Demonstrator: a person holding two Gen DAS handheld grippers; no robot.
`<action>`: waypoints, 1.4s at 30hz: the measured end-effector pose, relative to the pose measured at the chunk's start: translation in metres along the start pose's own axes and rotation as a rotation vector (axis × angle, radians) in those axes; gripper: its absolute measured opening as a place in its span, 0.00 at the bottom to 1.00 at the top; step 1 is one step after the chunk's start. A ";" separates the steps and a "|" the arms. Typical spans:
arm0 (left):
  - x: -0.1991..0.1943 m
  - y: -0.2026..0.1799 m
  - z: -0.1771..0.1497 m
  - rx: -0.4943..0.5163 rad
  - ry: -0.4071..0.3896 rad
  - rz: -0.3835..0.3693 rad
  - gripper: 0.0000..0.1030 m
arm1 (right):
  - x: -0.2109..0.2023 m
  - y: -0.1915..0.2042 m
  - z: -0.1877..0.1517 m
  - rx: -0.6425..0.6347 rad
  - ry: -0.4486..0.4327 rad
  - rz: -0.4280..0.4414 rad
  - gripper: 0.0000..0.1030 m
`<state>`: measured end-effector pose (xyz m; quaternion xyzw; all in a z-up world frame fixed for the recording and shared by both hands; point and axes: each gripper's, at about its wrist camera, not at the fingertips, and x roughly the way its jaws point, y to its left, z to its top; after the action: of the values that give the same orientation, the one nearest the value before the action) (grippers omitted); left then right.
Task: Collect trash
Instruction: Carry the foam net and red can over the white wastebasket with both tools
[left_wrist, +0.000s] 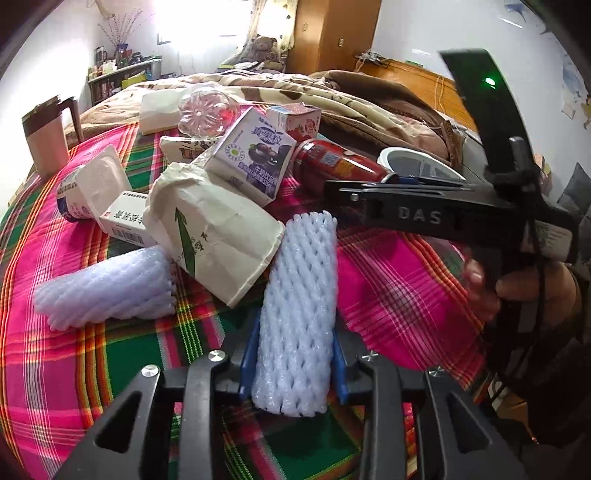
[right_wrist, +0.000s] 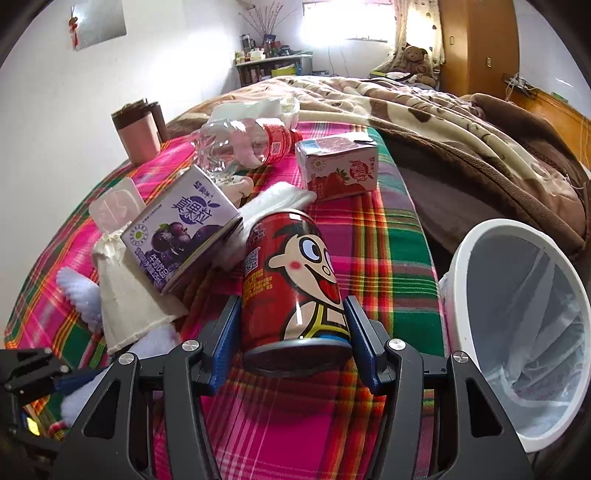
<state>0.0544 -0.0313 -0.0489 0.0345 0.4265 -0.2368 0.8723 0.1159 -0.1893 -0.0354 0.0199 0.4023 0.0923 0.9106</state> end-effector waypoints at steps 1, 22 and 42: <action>-0.001 0.000 0.000 -0.005 -0.005 -0.005 0.32 | -0.002 -0.001 -0.001 0.006 -0.006 0.001 0.54; -0.015 -0.014 0.020 -0.057 -0.087 -0.008 0.32 | -0.043 -0.023 -0.013 0.120 -0.145 0.053 0.53; -0.005 -0.085 0.079 0.049 -0.169 -0.060 0.32 | -0.095 -0.088 -0.011 0.228 -0.261 -0.086 0.53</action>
<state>0.0715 -0.1252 0.0170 0.0229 0.3464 -0.2753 0.8965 0.0591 -0.2935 0.0167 0.1178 0.2891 0.0036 0.9500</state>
